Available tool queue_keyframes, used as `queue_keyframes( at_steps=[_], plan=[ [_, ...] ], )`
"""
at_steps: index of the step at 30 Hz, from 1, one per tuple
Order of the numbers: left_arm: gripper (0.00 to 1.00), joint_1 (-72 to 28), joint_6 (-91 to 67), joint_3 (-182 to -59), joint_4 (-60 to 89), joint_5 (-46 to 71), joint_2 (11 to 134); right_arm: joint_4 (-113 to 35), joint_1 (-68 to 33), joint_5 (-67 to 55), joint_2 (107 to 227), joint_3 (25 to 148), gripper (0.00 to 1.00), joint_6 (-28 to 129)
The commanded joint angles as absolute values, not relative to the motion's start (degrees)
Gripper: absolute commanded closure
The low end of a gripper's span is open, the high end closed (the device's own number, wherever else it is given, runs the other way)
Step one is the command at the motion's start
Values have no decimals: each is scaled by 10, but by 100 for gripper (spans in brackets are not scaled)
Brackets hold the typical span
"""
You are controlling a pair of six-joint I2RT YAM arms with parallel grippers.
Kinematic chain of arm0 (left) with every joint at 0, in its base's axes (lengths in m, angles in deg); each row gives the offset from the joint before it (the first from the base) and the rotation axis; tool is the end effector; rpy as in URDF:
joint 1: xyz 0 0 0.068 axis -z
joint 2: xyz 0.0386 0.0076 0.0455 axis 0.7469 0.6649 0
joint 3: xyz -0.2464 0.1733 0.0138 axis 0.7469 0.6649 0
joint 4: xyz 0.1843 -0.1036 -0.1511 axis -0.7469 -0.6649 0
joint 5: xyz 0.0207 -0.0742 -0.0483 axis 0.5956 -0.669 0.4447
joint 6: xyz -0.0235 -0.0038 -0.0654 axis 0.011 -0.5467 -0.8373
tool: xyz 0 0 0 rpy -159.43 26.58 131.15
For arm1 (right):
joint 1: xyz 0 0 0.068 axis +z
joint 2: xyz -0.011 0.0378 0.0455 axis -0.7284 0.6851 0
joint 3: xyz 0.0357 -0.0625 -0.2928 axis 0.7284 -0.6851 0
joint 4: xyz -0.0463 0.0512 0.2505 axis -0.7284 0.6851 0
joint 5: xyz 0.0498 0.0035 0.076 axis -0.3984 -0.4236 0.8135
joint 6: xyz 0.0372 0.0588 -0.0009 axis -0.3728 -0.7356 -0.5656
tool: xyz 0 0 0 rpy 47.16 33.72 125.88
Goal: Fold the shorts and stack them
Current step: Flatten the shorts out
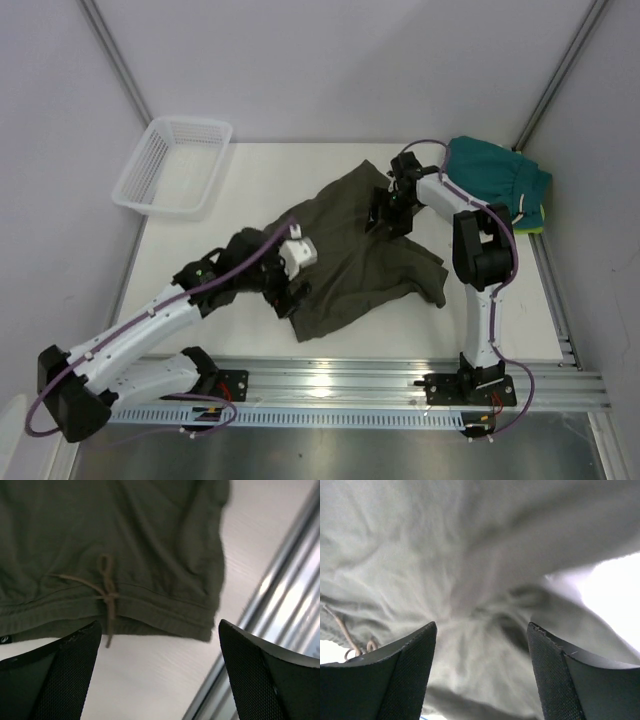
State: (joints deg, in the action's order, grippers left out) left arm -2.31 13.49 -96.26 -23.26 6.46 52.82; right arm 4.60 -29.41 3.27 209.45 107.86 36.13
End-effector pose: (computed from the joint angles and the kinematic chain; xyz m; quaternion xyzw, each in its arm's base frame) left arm 0.1263 -0.1510 0.2947 0.4985 0.7645 -0.2184 0.3455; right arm 0.4429 0.1554 0.1814 0.0066 0.9756 0.1899 0.1102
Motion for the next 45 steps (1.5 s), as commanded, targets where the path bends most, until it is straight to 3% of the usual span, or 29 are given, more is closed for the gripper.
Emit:
queue_keyframes(
  at_steps=[1,6,9,13,15,19,25,33,45],
  plan=[
    [1,-133,19,-1000,-115,20,599,37,-310,4,1979,1061,23,351],
    [1,-156,-32,-1065,-71,-56,698,43,-324,-28,1861,983,17,336],
    [1,-139,-43,-1093,-53,-103,733,67,-344,-20,1805,926,23,331],
    [1,-72,-20,-1117,-80,-119,768,67,-408,-14,1741,831,43,341],
    [0,-54,-26,-1128,-85,-117,789,61,-430,-3,1724,804,44,347],
    [1,3,-28,-1147,-65,-107,819,71,-442,-15,1742,781,37,364],
    [1,42,19,-1256,-118,-68,891,55,-455,-33,1777,767,48,382],
    [1,43,42,-1321,-178,-14,946,34,-456,-108,1819,769,44,372],
    [1,46,42,-1341,-209,-3,962,-36,-457,-127,1887,766,41,352]
  ],
)
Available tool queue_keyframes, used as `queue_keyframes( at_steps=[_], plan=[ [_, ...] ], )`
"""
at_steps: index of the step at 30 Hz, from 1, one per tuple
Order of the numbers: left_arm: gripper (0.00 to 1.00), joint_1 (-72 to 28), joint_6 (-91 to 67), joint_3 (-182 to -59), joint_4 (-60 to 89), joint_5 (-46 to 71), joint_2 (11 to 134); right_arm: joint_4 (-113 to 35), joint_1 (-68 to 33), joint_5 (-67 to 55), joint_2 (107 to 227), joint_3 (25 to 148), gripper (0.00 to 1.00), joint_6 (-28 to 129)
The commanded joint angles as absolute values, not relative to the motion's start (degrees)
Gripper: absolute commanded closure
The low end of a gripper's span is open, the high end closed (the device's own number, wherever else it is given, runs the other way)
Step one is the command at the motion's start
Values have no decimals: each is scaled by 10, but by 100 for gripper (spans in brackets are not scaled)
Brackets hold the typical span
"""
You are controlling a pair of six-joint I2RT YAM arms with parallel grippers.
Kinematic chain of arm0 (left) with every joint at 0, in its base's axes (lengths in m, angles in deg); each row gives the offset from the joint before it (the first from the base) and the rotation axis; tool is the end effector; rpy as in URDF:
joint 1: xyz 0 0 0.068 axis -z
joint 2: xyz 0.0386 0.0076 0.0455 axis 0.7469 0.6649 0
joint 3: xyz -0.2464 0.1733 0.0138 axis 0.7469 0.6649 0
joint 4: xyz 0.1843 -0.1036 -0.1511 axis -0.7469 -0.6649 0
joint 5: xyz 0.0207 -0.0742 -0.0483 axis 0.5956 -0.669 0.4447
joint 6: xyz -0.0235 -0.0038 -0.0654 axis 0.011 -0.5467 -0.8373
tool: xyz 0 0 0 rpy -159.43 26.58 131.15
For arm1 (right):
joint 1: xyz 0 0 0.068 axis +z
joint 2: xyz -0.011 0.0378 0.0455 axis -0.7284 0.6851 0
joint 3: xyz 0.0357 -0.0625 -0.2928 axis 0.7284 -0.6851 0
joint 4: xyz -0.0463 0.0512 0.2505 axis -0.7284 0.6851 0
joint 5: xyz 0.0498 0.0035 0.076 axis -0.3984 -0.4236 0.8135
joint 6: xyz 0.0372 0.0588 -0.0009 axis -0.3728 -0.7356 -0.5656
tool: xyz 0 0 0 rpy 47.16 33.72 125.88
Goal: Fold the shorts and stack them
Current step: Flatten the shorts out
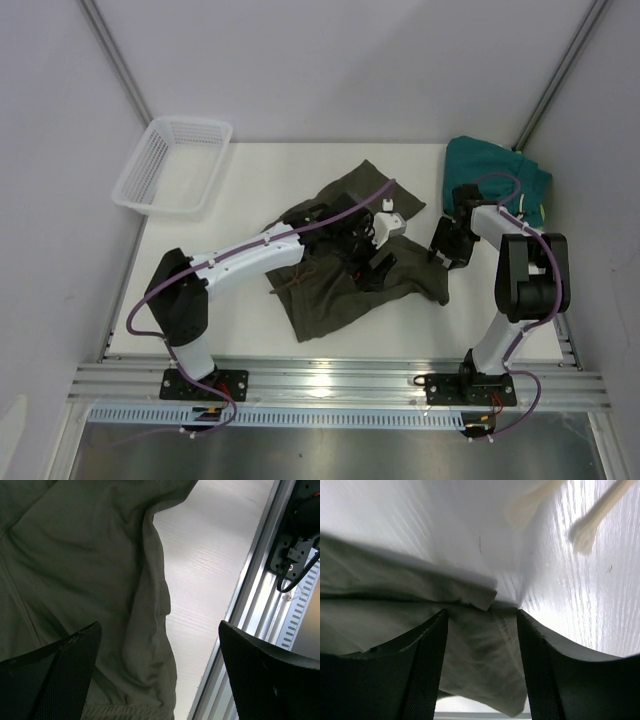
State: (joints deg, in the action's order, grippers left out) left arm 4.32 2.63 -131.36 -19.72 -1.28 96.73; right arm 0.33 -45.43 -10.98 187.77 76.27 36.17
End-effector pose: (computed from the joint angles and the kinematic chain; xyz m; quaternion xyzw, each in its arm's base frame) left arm 0.2269 -0.3324 0.2974 0.4893 0.7801 -0.3077 0.2394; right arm 0.3424 0.0104 0.1769 0.1667 0.9785 0.0439 0.1131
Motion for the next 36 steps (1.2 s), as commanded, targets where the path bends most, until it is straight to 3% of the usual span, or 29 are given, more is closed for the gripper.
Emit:
queue_keyframes(
  at_steps=[1,11,15,23,30,36],
  plan=[
    [1,46,43,-1339,-211,-3,961,-41,-457,-127,1890,767,41,349],
    [1,46,50,-1306,-220,-28,978,-72,-455,-132,1906,779,46,349],
    [1,46,49,-1299,-231,-29,987,-74,-452,-131,1911,787,53,352],
    [1,54,43,-1279,-229,-40,1011,-64,-447,-158,1959,832,58,370],
    [1,62,37,-1273,-244,-49,1045,-44,-441,-185,2022,907,83,382],
    [1,75,38,-1273,-244,-64,1063,-40,-431,-212,2042,939,89,399]
  ],
)
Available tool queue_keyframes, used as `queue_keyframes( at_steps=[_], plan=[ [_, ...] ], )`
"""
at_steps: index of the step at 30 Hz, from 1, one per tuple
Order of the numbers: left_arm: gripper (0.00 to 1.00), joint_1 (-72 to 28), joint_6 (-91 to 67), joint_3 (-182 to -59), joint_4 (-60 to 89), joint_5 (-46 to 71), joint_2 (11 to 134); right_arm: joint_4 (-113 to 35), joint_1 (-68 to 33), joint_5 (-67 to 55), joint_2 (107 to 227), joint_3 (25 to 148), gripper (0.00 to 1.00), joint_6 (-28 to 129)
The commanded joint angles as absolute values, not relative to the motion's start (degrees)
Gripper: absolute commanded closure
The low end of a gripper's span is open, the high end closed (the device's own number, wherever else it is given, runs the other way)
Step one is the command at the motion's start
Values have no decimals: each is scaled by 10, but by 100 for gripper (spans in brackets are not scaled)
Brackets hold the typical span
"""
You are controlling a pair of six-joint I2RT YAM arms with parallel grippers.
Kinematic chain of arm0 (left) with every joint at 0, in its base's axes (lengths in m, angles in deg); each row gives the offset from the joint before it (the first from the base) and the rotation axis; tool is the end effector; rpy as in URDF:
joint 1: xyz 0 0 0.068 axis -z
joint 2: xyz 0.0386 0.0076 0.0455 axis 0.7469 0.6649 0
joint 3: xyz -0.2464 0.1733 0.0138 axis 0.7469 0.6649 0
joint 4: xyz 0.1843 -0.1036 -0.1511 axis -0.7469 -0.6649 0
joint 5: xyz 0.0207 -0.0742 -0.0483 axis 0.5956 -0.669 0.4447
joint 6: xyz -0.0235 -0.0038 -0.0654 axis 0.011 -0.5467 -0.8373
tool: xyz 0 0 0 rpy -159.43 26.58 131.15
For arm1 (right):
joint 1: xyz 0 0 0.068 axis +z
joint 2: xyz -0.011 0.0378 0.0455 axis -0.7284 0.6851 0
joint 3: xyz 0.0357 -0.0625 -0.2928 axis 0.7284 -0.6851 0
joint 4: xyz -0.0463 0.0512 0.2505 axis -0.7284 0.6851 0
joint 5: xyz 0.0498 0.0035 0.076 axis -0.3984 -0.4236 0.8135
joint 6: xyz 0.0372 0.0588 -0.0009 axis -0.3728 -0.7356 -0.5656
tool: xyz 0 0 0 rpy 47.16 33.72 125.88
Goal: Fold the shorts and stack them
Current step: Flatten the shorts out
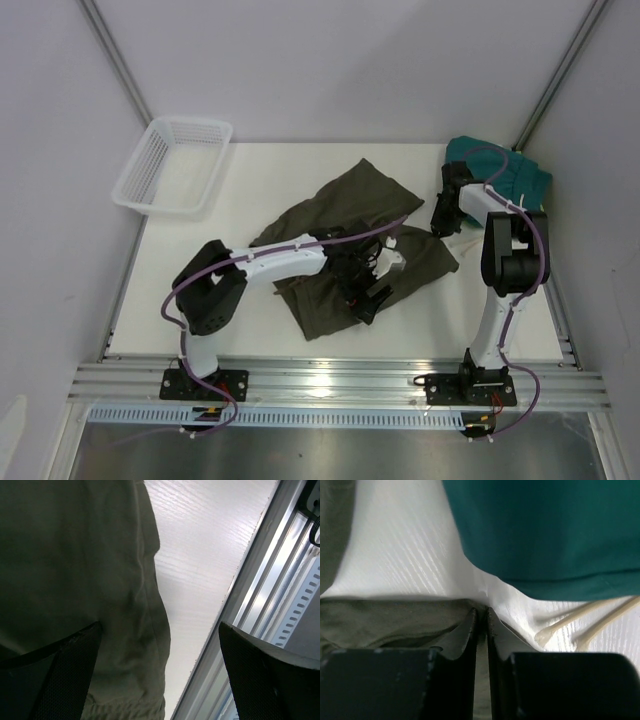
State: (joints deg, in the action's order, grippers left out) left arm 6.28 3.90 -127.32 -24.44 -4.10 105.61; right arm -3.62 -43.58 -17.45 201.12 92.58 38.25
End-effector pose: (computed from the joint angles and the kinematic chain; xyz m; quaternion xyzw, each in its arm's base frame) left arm 0.2146 -0.3432 0.2110 0.5092 0.8100 -0.2761 0.0919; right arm 0.4265 0.0197 0.1720 0.1405 0.9732 0.0004 0.1823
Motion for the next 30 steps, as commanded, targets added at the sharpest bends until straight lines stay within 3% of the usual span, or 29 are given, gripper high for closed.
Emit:
queue_keyframes(
  at_steps=[1,3,5,8,21,30],
  plan=[
    [0,78,40,-1273,-245,-64,1067,-42,-431,-213,2044,941,89,401],
    [1,85,43,-1271,-256,-64,1081,-42,-430,-215,2047,949,82,406],
    [1,89,43,-1269,-260,-62,1088,-38,-429,-220,2045,952,61,411],
    [1,93,42,-1253,-259,-67,1084,-38,-430,-225,2037,952,51,410],
    [1,103,33,-1226,-258,-87,1081,-44,-433,-168,2038,963,58,423],
    [1,103,28,-1199,-252,-93,1061,-49,-432,-164,2067,987,73,419]
  ],
)
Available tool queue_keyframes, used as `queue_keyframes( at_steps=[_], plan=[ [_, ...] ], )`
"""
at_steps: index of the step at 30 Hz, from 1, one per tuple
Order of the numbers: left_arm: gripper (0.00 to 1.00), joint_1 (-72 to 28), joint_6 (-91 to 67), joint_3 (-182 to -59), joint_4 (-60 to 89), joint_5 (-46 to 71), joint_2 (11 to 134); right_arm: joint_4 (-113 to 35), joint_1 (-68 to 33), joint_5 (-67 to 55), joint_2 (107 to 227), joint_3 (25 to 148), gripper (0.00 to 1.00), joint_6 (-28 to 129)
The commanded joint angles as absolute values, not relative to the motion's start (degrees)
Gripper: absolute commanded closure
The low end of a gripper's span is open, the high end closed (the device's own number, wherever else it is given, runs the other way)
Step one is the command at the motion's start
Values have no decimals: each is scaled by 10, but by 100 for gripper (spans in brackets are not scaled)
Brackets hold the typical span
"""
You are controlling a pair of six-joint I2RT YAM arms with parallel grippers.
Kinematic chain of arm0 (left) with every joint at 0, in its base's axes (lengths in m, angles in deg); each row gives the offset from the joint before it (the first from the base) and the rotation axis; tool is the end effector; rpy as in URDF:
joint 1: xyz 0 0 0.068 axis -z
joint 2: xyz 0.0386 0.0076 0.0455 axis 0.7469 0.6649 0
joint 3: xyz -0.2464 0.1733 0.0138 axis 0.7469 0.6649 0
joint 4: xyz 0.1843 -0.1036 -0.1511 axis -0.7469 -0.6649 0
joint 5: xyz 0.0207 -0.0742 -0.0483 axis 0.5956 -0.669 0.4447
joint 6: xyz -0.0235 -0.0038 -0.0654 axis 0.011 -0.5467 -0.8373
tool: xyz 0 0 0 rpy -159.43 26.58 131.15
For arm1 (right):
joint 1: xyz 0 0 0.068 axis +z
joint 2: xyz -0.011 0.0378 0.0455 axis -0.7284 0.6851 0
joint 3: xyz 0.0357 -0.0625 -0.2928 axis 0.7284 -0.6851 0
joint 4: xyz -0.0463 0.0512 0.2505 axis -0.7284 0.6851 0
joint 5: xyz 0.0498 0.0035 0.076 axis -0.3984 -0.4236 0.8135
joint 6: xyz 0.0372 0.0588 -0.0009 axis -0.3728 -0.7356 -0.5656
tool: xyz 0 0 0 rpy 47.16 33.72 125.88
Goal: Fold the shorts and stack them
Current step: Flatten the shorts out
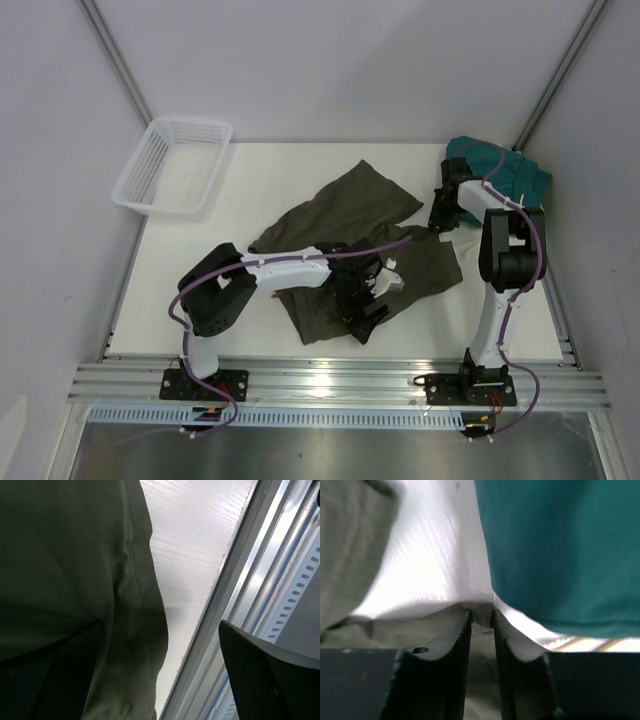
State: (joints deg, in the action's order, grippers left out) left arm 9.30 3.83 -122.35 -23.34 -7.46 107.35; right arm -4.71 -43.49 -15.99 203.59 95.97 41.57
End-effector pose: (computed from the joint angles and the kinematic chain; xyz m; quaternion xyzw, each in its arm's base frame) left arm 0.1868 -0.3447 0.1773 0.5258 0.8014 -0.2838 0.0279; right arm 0.4433 0.0228 0.1718 0.1093 0.9742 0.0105 0.1972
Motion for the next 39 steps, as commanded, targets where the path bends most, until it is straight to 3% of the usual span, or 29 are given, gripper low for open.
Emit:
queue_keyframes(
  at_steps=[1,11,12,15,16,24,27,29,32,39],
  plan=[
    [1,103,28,-1194,-251,-93,1059,-43,-432,-171,2086,1000,74,418],
    [1,103,21,-1181,-250,-93,1048,-9,-437,-207,2162,1126,86,410],
    [1,103,20,-1181,-250,-93,1047,-9,-438,-207,2165,1132,84,409],
    [1,103,20,-1191,-253,-86,1044,-19,-436,-213,2153,1143,53,407],
    [1,103,19,-1199,-254,-84,1041,-19,-436,-216,2147,1146,48,406],
    [1,100,13,-1400,-337,-42,1028,44,-454,-202,2084,1197,46,407],
    [1,92,0,-1466,-355,9,1009,60,-461,-175,2022,1148,45,396],
    [1,81,-42,-1478,-352,21,985,58,-462,-158,1946,1096,38,376],
    [1,51,-105,-1445,-324,33,946,46,-461,-113,1823,962,35,321],
    [1,-9,-326,-1057,-154,103,695,43,-494,-87,1524,700,30,193]
  ],
)
